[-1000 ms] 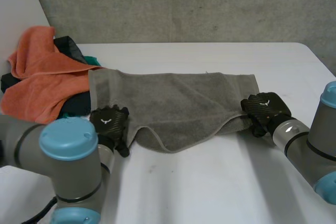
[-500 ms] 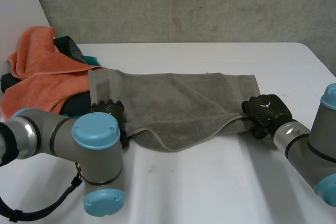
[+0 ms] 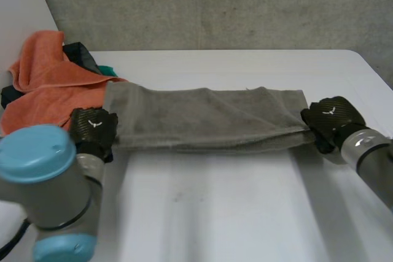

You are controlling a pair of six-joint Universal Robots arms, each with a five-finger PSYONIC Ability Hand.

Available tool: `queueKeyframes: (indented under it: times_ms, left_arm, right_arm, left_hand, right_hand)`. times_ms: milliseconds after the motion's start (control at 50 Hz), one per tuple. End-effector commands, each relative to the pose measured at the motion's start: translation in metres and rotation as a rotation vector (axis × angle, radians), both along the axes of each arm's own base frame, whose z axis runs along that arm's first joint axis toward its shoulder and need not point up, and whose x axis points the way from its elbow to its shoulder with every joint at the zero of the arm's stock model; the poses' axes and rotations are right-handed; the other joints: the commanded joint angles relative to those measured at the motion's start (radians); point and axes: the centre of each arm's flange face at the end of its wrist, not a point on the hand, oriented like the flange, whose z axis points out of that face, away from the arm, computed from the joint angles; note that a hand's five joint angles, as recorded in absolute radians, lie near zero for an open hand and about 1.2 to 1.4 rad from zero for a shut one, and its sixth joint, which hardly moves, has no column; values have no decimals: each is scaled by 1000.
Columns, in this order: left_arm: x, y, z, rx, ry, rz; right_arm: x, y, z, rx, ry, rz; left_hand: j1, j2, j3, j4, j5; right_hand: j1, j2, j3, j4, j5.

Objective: Fold the laundry.

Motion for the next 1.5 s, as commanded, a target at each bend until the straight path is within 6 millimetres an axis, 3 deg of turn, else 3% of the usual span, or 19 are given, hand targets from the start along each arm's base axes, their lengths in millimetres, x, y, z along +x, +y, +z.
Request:
queueKeyframes:
  times_ms: [20, 180, 240, 300, 400, 540, 700, 920, 1060, 1080, 1120, 1140, 1160, 1200, 1280, 1420, 1500]
  left_arm:
    - [14, 46, 14, 2, -271, -165]
    - [31, 94, 5, 210, -463, -301]
    - [28, 102, 2, 250, -481, -343]
    - [23, 96, 2, 233, -468, -355]
    - [1, 62, -11, 188, -457, -347]
    - [-29, 10, -25, 79, -413, -318]
    - [-64, -46, -40, -69, -350, -279]
    - [-76, -87, -57, -150, -426, -197]
    - [-78, -100, -53, -248, -440, -165]
    - [-78, -100, -52, -255, -438, -163]
    - [-78, -101, -52, -267, -437, -157]
    - [-78, -101, -52, -268, -437, -155]
    - [-78, -101, -51, -270, -434, -151]
    - [-77, -101, -48, -275, -431, -144]
    - [-74, -104, -42, -280, -418, -105]
    - [-67, -102, -24, -298, -400, -71]
    - [-60, -95, -13, -300, -388, -66]
  right_arm:
    - [-19, 24, 15, 64, 249, 52]
    - [-45, 59, 22, 228, 429, 108]
    - [-49, 59, 21, 237, 460, 114]
    - [-49, 57, 19, 242, 465, 116]
    - [-46, 40, -1, 281, 473, 134]
    - [-41, -15, -17, 133, 463, 81]
    - [-9, -68, -40, -64, 468, 77]
    - [9, -127, -67, -283, 434, 58]
    - [18, -134, -73, -367, 394, 113]
    - [18, -134, -73, -374, 392, 114]
    - [17, -134, -74, -371, 392, 110]
    - [17, -134, -75, -366, 392, 109]
    - [17, -134, -75, -363, 389, 105]
    - [16, -135, -71, -368, 373, 96]
    - [13, -137, -54, -370, 293, 59]
    - [6, -122, 8, -333, 57, -6]
    - [-21, -112, 32, -231, -20, -72]
  left_hand:
    - [237, 205, 210, 199, 253]
    - [237, 205, 210, 199, 253]
    - [237, 205, 210, 199, 253]
    - [237, 205, 210, 199, 253]
    - [237, 205, 210, 199, 253]
    - [237, 205, 210, 199, 253]
    - [237, 205, 210, 199, 253]
    - [217, 185, 190, 179, 233]
    - [178, 147, 152, 141, 195]
    - [158, 126, 131, 120, 175]
    - [-131, -163, -158, -169, -115]
    - [-328, -359, -354, -365, -311]
    - [-754, -786, -781, -792, -737]
    - [-954, -986, -981, -992, -938]
    - [-981, -1013, -1008, -1019, -965]
    - [-981, -1013, -1008, -1019, -965]
    - [-981, -1013, -1008, -1019, -965]
  right_hand:
    - [404, 222, 217, 209, 233]
    - [404, 222, 217, 209, 233]
    - [404, 222, 217, 209, 233]
    - [404, 222, 217, 209, 233]
    - [404, 222, 217, 209, 233]
    - [404, 222, 217, 209, 233]
    - [404, 222, 217, 209, 233]
    - [404, 222, 217, 209, 233]
    - [404, 222, 217, 209, 233]
    - [19, -164, -169, -177, -153]
    - [-710, -893, -898, -906, -882]
    - [-817, -1000, -1005, -1013, -989]
    - [-817, -1000, -1005, -1013, -989]
    - [-817, -1000, -1005, -1013, -989]
    - [-817, -1000, -1005, -1013, -989]
    - [-817, -1000, -1005, -1013, -989]
    - [-817, -1000, -1005, -1013, -989]
